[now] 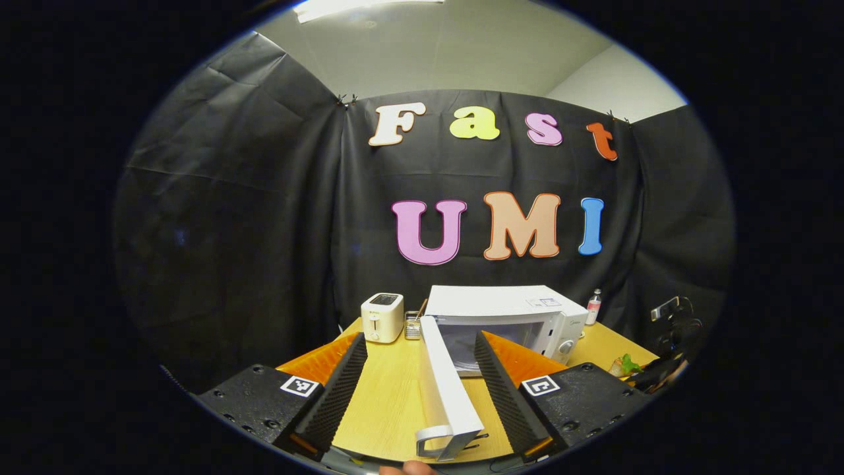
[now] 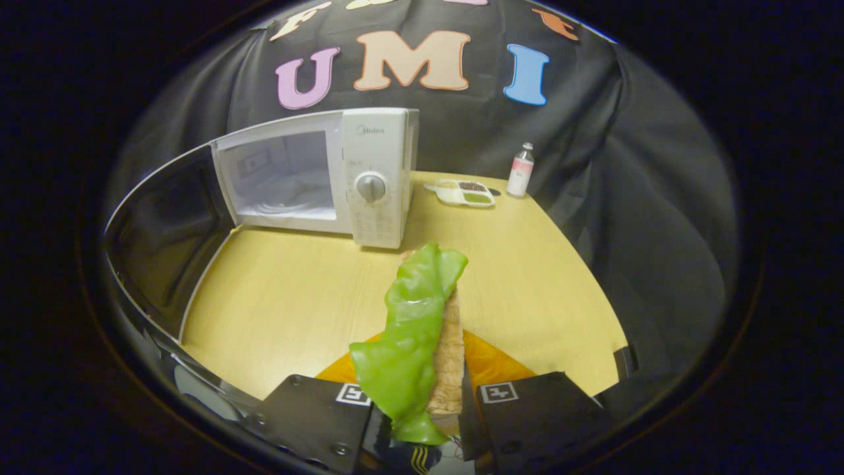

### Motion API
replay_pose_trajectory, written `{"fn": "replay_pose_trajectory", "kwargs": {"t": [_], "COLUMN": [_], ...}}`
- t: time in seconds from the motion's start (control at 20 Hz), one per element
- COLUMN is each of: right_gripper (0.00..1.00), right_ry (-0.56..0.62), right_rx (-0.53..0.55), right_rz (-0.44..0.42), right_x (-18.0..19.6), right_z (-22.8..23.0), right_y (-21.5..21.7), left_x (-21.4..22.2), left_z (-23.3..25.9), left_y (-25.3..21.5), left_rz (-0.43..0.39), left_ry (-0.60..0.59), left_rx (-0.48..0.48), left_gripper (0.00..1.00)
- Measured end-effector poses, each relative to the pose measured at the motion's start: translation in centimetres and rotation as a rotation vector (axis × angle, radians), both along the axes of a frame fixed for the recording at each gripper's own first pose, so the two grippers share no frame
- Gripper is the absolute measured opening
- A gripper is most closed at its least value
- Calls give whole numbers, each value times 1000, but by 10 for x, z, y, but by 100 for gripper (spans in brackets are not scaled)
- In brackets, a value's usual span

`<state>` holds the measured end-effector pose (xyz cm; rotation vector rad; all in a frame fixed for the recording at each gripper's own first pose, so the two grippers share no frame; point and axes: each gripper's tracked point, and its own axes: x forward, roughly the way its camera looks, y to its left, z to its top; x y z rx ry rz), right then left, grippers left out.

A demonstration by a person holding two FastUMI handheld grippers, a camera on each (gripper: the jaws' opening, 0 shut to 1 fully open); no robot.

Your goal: Open the microwave oven with the left hand, put the food in, and close the microwave oven.

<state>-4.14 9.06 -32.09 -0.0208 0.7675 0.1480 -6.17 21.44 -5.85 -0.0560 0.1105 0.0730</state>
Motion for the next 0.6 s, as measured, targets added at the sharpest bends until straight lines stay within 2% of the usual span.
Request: {"fn": "replay_pose_trajectory", "kwargs": {"t": [0.05, 0.1, 0.15, 0.2, 0.4, 0.55, 0.6], "right_gripper": [49, 44, 43, 43, 43, 43, 43], "right_ry": [-17, -23, -21, -21, 5, 43, 66], "right_rx": [12, 38, 57, 88, 309, 469, 530], "right_rz": [-5, -9, -27, -40, -57, -103, -127], "right_x": [4, 8, 11, 14, 27, 38, 41], "right_z": [7, 13, 19, 23, 43, 52, 52], "right_y": [5, 13, 18, 27, 83, 125, 139], "left_x": [0, -1, -2, -4, -4, -1, 0], "left_z": [-1, -1, -1, -1, 7, 16, 18], "left_y": [3, 5, 8, 11, 14, 14, 12], "left_rz": [6, 11, 16, 24, 28, 36, 32], "left_ry": [-2, -2, -1, -2, -23, -41, -44], "left_rx": [-4, -8, -9, -8, 36, 64, 65], "left_gripper": [94, 94, 95, 93, 95, 93, 96]}}
